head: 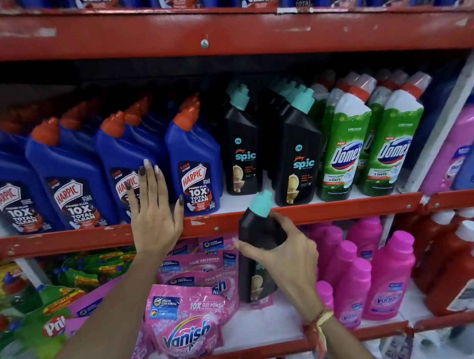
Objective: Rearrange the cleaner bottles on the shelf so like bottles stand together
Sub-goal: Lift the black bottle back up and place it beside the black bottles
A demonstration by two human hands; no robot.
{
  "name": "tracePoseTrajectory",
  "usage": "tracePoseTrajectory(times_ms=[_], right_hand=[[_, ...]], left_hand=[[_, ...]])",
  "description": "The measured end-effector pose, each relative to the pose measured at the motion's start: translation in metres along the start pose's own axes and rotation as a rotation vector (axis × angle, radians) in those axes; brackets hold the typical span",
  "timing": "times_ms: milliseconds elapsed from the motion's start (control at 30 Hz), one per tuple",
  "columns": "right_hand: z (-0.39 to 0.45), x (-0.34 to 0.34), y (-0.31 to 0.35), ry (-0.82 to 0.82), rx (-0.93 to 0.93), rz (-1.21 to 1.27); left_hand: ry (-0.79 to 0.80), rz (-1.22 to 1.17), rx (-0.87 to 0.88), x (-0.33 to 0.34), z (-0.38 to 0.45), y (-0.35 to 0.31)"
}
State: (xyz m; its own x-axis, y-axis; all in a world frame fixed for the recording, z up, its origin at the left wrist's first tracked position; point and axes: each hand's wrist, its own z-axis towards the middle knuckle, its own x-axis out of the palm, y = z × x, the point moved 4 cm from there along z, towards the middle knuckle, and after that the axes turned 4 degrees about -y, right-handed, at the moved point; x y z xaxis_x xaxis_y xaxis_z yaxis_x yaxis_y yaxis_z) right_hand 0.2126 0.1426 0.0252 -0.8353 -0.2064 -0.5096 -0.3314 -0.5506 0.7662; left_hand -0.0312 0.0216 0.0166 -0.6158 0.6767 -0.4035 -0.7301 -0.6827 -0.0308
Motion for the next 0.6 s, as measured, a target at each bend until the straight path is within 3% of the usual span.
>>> tracePoseTrajectory(times_ms=[267, 600], right_hand=[[0.040, -0.033, 0.063, -0.125, -0.121, 0.042], [0.089, -0.031, 0.103, -0.177, -0.062, 0.119]], left_hand=[[0.008, 0.006, 0.009, 0.001, -0.001, 0.000], [0.036, 0.017, 0.003, 0.000, -0.001, 0.000]])
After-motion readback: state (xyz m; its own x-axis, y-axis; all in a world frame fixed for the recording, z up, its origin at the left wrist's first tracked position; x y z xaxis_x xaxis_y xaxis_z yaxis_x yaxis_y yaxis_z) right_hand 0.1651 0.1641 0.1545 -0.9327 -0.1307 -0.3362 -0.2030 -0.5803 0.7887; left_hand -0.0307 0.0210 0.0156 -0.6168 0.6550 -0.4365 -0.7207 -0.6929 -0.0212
